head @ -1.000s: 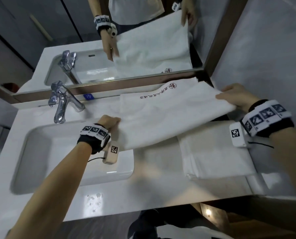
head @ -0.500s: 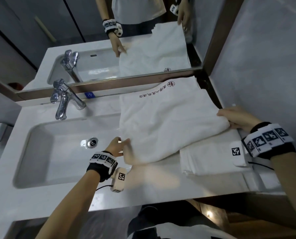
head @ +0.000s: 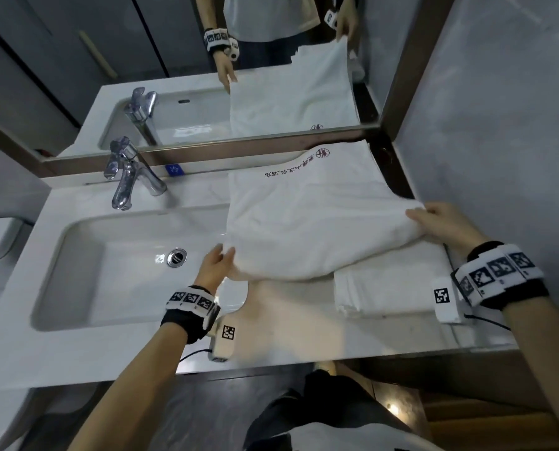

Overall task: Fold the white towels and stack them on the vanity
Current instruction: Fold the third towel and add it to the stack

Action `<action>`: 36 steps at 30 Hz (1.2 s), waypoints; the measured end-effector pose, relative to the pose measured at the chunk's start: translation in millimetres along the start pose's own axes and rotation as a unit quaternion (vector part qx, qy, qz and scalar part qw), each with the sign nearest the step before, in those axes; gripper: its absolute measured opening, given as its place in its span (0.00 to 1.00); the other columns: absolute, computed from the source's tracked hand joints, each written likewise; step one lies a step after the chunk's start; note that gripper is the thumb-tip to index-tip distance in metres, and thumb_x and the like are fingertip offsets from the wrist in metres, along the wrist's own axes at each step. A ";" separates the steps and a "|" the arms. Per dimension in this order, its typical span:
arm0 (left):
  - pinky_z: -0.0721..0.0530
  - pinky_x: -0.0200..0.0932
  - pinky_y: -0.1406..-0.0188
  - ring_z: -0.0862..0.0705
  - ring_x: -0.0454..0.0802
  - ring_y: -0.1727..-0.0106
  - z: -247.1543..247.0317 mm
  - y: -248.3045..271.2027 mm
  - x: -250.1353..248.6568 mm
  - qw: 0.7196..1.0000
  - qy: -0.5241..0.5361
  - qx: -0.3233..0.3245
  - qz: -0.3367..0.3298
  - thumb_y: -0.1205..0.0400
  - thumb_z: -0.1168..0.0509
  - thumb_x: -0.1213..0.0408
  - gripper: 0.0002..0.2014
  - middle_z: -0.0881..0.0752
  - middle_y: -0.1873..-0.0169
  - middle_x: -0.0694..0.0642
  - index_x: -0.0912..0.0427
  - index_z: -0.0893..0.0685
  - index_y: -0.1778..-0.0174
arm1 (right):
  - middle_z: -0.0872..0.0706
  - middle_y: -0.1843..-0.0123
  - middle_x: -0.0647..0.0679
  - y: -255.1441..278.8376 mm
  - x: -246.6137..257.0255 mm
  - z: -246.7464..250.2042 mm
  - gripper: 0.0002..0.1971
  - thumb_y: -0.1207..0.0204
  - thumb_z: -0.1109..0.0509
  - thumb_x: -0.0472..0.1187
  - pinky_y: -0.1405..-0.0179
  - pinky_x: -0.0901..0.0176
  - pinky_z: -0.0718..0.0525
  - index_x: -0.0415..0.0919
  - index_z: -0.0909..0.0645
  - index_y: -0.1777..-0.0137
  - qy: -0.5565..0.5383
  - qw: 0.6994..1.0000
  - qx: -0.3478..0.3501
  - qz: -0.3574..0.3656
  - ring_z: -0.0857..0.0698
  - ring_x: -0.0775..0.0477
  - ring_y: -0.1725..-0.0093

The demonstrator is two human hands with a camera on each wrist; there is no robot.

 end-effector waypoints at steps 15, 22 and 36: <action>0.21 0.55 0.32 0.20 0.62 0.33 -16.5 3.8 54.9 0.963 -0.204 0.084 0.153 0.16 0.43 0.47 0.29 0.22 0.33 0.65 0.71 0.29 0.30 | 0.12 0.49 0.28 10.7 -51.6 6.9 0.18 0.26 0.28 0.42 0.47 0.47 0.17 0.23 0.17 0.47 0.092 0.989 -0.048 -0.108 0.14 0.34 0.51; 0.21 0.51 0.48 0.20 0.59 0.48 -17.0 -6.5 56.8 0.974 -0.146 0.067 0.157 0.16 0.40 0.57 0.15 0.21 0.48 0.64 0.68 0.24 0.48 | 0.17 0.71 0.44 0.1 -49.9 -14.2 0.18 0.26 0.26 0.50 0.76 0.61 0.23 0.35 0.23 0.51 0.066 0.981 0.043 -0.180 0.19 0.49 0.73; 0.23 0.51 0.37 0.21 0.59 0.36 -1.7 -28.9 56.2 0.961 -0.194 0.084 0.178 0.20 0.32 0.56 0.22 0.22 0.38 0.62 0.66 0.26 0.36 | 0.18 0.63 0.41 -17.0 -43.0 -15.0 0.18 0.25 0.29 0.53 0.58 0.55 0.24 0.35 0.22 0.58 0.146 0.964 0.127 -0.183 0.21 0.43 0.60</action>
Point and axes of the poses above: each hand's wrist, its own y-axis away from the middle knuckle, its own z-axis out of the back of the hand, x = y × z, the point moved 9 cm from there along -y, towards the middle knuckle
